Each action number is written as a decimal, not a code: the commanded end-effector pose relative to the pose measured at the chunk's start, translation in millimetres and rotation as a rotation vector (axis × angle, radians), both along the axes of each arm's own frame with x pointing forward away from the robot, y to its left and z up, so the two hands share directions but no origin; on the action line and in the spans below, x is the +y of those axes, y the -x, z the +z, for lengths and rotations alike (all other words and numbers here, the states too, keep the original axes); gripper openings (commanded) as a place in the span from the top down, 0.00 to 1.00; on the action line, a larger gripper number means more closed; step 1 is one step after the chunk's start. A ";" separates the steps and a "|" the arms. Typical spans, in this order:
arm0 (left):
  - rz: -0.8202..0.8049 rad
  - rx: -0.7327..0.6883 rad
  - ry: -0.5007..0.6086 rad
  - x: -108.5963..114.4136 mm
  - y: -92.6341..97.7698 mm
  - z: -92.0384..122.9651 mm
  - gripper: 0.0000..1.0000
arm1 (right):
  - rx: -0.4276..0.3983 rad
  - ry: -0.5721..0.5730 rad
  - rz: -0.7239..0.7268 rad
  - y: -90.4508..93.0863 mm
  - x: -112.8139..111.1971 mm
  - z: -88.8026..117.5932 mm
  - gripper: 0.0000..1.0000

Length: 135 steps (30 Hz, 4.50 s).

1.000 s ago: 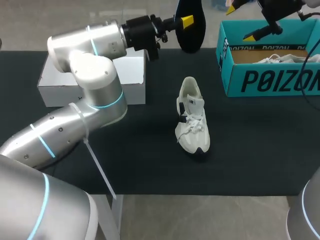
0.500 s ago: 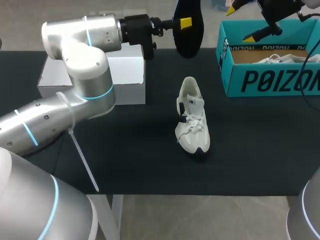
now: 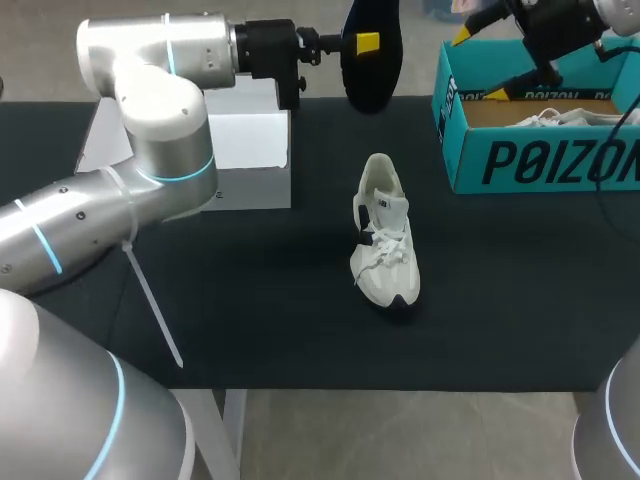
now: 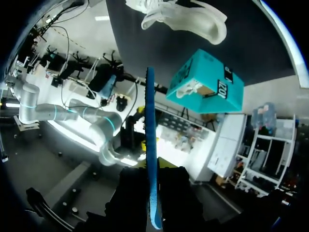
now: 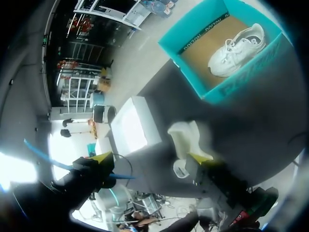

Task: Take the shoe out of the shoebox, open the shoe tongue, remove and reinsert the insole, then place the shoe into the shoebox

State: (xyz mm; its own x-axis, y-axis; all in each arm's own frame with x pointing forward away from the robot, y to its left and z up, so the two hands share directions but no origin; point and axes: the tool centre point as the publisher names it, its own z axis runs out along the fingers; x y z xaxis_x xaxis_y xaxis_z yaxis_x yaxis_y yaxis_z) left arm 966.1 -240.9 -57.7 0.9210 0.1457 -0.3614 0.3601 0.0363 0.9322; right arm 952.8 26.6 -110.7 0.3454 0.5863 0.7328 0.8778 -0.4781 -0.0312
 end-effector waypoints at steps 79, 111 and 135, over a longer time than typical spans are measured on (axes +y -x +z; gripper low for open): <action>-0.100 2.416 -0.024 -2.2 17.3 13.8 1.00 | 0.034 0.005 0.028 17.7 -1.1 -10.3 0.00; -0.153 3.232 -0.112 -0.6 3.1 3.1 1.00 | 0.040 0.018 0.039 13.3 0.4 -9.2 0.00; 0.079 3.947 0.002 -4.5 2.9 -10.6 1.00 | -0.077 0.158 0.058 16.8 5.1 11.2 0.00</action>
